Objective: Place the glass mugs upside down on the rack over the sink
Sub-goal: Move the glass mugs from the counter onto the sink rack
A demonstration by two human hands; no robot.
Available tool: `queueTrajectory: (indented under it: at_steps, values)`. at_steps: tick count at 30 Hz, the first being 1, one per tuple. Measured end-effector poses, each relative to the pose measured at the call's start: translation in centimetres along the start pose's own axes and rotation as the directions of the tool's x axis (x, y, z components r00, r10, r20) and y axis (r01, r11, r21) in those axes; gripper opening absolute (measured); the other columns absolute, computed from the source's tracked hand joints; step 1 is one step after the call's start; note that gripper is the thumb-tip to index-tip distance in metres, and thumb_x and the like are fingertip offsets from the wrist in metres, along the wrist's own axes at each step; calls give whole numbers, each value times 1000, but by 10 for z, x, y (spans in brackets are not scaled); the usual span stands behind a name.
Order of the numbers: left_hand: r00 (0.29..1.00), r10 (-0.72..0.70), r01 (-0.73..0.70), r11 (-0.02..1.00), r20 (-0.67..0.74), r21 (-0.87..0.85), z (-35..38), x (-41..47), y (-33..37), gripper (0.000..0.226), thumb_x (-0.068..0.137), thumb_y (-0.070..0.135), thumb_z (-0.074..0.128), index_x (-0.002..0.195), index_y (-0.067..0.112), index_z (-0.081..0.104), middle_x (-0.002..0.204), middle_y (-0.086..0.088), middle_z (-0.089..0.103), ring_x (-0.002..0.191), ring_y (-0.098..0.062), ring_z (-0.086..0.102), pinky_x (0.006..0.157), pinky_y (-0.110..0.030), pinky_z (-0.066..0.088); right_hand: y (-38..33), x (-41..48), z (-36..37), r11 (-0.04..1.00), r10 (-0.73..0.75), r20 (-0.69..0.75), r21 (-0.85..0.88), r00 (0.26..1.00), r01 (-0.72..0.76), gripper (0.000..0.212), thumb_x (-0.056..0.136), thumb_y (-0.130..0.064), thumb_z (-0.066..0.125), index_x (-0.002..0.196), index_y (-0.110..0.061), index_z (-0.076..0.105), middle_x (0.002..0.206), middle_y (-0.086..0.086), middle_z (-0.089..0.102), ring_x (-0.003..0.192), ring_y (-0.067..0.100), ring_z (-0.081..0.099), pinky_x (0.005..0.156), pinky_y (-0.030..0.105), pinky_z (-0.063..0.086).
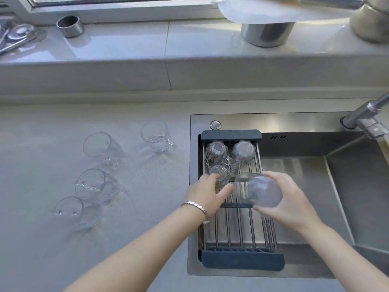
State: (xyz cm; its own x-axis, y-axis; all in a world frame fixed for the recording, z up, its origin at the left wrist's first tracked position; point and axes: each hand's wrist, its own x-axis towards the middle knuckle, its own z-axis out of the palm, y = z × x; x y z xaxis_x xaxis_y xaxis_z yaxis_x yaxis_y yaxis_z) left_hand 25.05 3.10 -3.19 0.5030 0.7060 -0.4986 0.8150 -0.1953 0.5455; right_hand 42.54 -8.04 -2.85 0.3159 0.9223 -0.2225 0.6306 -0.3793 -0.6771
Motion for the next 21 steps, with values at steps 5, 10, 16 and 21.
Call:
queueTrajectory:
  at_steps: [5, 10, 16, 21]
  values:
    - [919, 385, -366, 762, 79, 534, 21, 30, -16, 54, 88, 11, 50, 140, 11, 31, 153, -8, 26, 142, -26, 23, 112, -48, 24, 9, 42, 15, 948, 136, 75, -300, 988, -108, 73, 69, -25, 73, 133, -31, 39, 133, -3, 44, 108, 25, 56, 79, 31, 46]
    - [954, 229, -301, 739, 195, 602, 31, 40, -31, 67, 91, 10, 47, 146, 14, 10, 158, -3, 5, 146, -21, 4, 116, -50, 13, 11, 74, 46, 840, 255, 58, -508, 965, -192, 72, 75, -35, 68, 137, -27, 31, 130, 7, 43, 110, 31, 52, 80, 34, 47]
    - [951, 210, -307, 744, 228, 593, 31, 40, -39, 74, 89, 6, 49, 147, 20, 4, 159, 1, -1, 146, -18, -1, 115, -48, 17, 9, 76, 74, 839, 348, -103, -409, 932, -359, 85, 74, -37, 73, 141, -18, 25, 130, 14, 41, 119, 33, 40, 85, 39, 46]
    - [956, 235, -290, 844, 175, 452, 17, 34, -32, 59, 91, 8, 43, 144, 16, 19, 158, -3, 8, 145, -20, 12, 116, -43, 18, -6, 60, 68, 881, 235, -152, -385, 960, -276, 76, 75, -24, 73, 139, -11, 33, 140, 21, 34, 131, 36, 27, 106, 44, 34]
